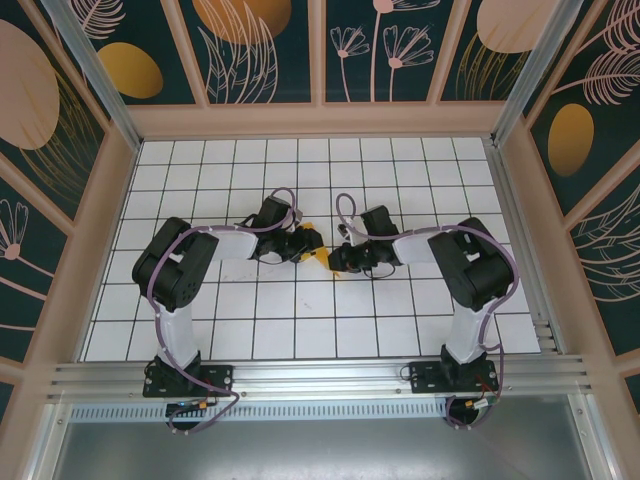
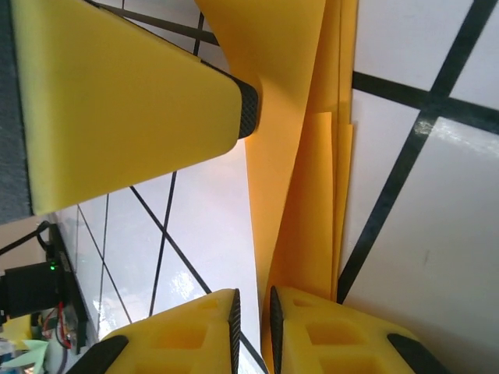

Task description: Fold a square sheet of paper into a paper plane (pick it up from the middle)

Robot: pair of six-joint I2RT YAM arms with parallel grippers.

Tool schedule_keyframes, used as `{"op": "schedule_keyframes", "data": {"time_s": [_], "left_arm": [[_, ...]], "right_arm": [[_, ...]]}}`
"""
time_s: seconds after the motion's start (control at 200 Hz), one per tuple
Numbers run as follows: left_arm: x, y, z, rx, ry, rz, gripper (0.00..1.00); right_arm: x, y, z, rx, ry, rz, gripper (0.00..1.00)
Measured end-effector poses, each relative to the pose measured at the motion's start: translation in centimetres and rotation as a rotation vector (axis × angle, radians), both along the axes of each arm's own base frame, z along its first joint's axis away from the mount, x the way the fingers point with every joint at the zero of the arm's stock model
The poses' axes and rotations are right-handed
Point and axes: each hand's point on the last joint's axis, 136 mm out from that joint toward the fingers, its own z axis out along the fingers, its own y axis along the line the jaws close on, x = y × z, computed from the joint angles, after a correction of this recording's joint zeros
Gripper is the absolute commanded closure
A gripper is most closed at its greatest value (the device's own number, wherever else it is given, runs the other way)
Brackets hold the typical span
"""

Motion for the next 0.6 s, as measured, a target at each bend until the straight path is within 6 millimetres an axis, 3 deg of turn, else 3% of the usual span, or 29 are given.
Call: {"op": "schedule_keyframes", "data": {"time_s": [0.315,0.6], "left_arm": [[0.01,0.0,-0.07,0.004,0.003,0.001,0.57],[0.14,-0.07,-0.14,0.018,0.027,0.001,0.57]], "right_arm": [[0.55,-0.55,0.12,-0.062,-0.116,0.025,0.81],[0.63,-0.73,0.05,-0.086,-0.165,0.049,0.9]]}}
